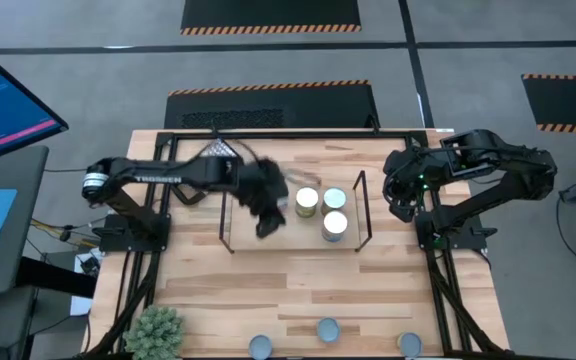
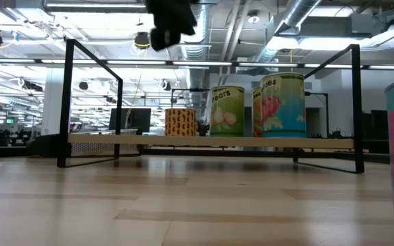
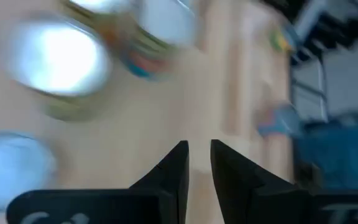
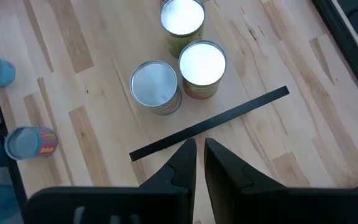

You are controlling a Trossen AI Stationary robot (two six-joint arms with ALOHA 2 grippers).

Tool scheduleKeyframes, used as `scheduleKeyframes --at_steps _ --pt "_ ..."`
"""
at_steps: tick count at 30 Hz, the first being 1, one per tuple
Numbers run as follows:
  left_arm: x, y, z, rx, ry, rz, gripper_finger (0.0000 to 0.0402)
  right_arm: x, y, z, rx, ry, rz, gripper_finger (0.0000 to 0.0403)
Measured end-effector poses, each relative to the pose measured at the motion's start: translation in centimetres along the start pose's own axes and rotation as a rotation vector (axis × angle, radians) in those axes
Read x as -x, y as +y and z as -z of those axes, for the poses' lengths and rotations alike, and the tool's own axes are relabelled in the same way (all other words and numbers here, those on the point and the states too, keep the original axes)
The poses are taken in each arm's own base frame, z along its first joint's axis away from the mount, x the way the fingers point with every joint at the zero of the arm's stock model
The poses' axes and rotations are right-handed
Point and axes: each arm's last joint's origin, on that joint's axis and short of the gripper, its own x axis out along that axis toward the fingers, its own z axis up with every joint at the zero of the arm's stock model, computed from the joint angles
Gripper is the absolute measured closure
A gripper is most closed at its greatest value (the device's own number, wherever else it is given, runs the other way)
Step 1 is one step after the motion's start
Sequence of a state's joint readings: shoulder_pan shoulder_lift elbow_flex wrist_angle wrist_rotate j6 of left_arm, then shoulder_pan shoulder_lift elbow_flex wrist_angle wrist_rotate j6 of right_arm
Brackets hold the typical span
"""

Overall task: Pick and place cans onto a shelf
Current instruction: Move the canned salmon to the center of the table

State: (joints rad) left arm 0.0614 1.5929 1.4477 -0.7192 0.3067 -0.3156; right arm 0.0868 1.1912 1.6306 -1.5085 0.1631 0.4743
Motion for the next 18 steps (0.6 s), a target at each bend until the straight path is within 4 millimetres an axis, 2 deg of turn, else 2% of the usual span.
scheduleKeyframes --at_steps 4,11,18 --pt "-1.0 -3.8 2.0 -0.021 0.102 0.050 0.0348 0.0 0.0 0.0 0.056 0.000 0.000 0.0344" --pt "-2.0 -9.9 5.7 0.151 0.186 0.049 0.0348 0.0 0.0 0.0 0.090 0.001 0.000 0.0344" --pt "-2.6 -15.6 10.4 0.224 0.243 0.052 0.0348 0.0 0.0 0.0 0.091 0.002 -0.001 0.0344"
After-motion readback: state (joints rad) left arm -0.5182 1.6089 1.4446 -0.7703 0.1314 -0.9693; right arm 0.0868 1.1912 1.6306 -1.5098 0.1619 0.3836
